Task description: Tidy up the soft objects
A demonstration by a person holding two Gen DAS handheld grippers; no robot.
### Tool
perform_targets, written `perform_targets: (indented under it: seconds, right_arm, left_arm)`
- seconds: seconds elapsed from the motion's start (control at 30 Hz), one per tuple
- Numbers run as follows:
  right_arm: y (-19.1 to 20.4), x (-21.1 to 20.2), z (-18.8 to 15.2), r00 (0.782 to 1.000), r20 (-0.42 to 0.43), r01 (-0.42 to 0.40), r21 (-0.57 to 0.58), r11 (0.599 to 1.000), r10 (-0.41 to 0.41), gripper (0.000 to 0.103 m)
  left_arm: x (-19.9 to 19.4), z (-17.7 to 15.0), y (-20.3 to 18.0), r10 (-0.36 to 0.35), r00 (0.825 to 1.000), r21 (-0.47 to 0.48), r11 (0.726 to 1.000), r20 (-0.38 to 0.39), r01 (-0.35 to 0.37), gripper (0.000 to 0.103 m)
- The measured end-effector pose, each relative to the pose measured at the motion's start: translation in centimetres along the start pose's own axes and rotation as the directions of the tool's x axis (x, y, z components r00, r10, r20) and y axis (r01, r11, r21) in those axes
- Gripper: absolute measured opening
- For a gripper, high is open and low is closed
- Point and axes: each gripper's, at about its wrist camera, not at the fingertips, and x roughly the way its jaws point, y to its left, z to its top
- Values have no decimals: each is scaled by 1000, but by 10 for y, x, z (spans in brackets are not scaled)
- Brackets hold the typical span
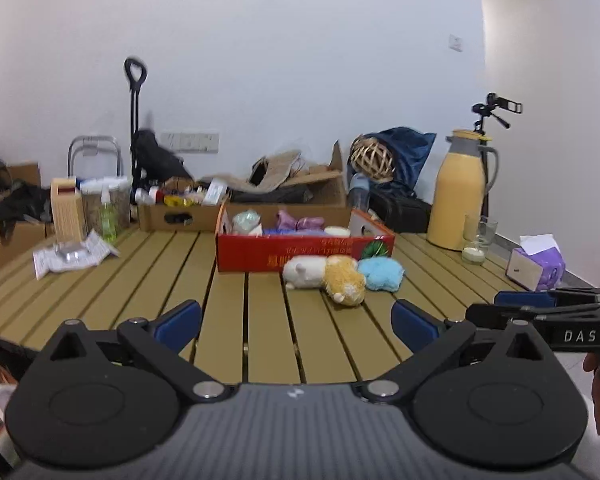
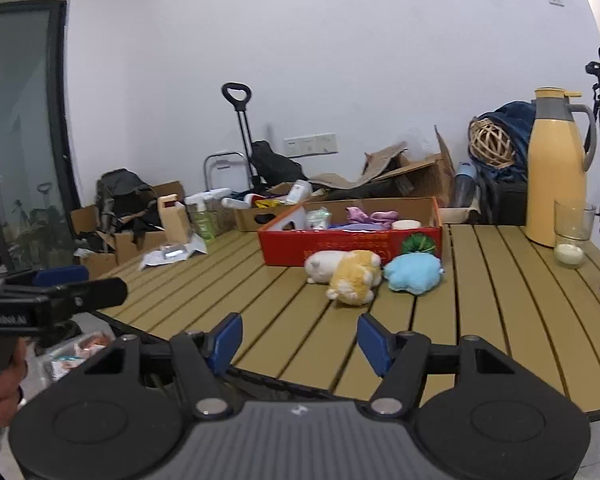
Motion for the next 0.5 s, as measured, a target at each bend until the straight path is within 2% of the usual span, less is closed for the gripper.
perform_targets:
  seconds: [0.07,0.23,0.4,0.5]
  right_arm:
    - [-3,8,-2,1000,9,12,11,1000,-12,57]
    - [-10,43,-4,998,6,60,-5,998,-60,50]
    - [-20,99,18,992,-21,119,-95,988,-121,44]
    - [-32,145,35,985,-43,160,-118,980,-166,43]
  left_arm:
    - [13,-5,3,4,1000,-15,1000,-30,-5,103]
    - [59,-11,13,-6,994,-50,999,-108,0,103]
    - [122,12,23,-26,992,-95,995,-121,14,103]
    - [172,33,31,-12,990,-128,992,-142,-7,99]
